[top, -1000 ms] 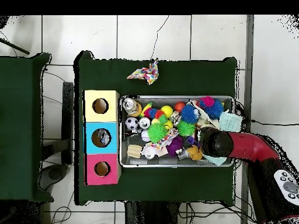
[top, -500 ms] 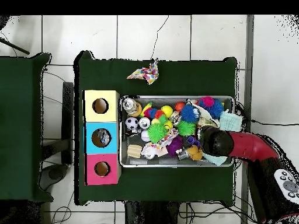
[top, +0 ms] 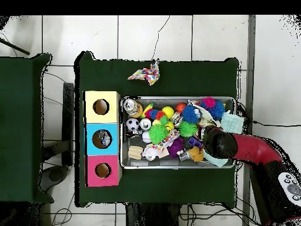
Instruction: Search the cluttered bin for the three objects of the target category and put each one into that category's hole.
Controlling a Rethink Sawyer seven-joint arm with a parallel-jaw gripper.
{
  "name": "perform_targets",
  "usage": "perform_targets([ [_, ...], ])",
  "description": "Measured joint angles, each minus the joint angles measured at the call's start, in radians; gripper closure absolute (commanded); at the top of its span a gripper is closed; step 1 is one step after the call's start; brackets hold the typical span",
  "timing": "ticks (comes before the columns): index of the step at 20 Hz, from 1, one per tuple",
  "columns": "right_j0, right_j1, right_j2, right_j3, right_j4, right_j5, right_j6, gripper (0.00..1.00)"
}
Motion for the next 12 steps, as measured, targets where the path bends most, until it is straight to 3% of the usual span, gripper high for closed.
perform_targets([
  [7, 0.025, -0.009, -0.019, 0.0, -0.001, 0.0, 0.0, 1.0],
  [12, 0.142, -0.062, -0.083, 0.001, -0.002, 0.005, 0.0, 1.0],
])
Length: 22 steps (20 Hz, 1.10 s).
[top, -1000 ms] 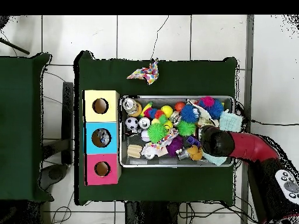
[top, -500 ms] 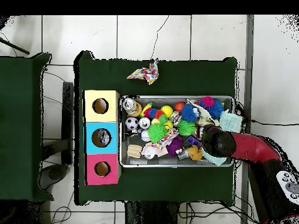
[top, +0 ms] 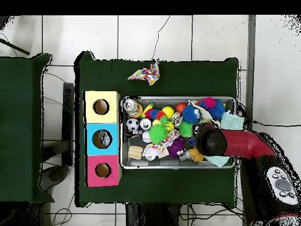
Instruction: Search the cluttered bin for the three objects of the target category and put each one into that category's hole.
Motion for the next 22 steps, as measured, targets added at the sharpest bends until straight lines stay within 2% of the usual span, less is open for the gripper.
perform_targets([
  [1, 0.045, -0.019, -0.018, 0.0, 0.001, 0.009, 0.0, 1.0],
  [4, 0.109, -0.045, -0.038, 0.0, 0.006, 0.027, 0.0, 1.0],
  [7, 0.208, -0.084, -0.055, 0.0, 0.042, 0.04, 0.0, 1.0],
  [11, 0.264, -0.105, -0.06, 0.001, 0.094, 0.041, 0.0, 1.0],
  [17, 0.285, -0.105, -0.073, 0.001, 0.168, 0.04, 0.0, 1.0],
  [22, 0.252, -0.101, -0.085, 0.007, 0.209, 0.04, 0.0, 1.0],
])
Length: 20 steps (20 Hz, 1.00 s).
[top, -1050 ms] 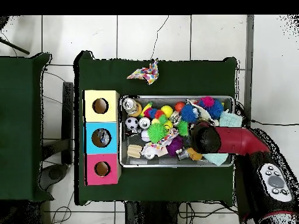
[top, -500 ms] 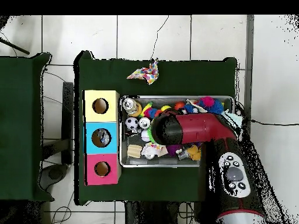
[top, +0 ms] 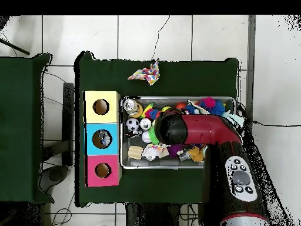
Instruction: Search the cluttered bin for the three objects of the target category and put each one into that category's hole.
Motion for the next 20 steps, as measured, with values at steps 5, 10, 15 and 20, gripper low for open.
perform_targets([
  [5, -0.078, 0.001, -0.001, 0.004, 0.03, 0.0, 0.0, 1.0],
  [10, -0.196, 0.012, -0.001, 0.003, 0.036, 0.0, 0.0, 1.0],
  [15, -0.258, 0.027, -0.001, 0.003, 0.035, 0.0, 0.0, 1.0],
  [20, -0.27, 0.031, -0.002, 0.006, 0.03, -0.001, 0.0, 1.0],
])
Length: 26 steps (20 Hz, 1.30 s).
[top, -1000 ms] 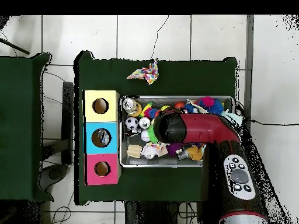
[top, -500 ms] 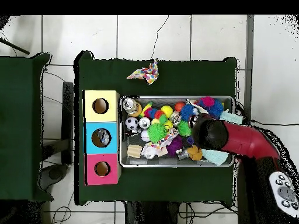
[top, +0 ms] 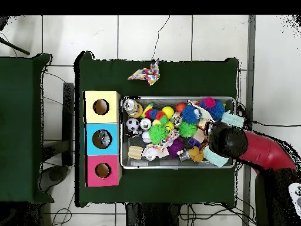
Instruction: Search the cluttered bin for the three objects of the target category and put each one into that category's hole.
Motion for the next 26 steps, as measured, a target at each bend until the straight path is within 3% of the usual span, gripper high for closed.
perform_targets([
  [3, 0.009, 0.0, 0.001, 0.006, -0.002, -0.006, 0.0, 1.0],
  [4, 0.015, -0.001, 0.001, 0.013, -0.002, -0.013, 0.0, 0.0],
  [26, 0.02, 0.017, 0.002, 0.021, 0.006, -0.087, 0.0, 0.0],
])
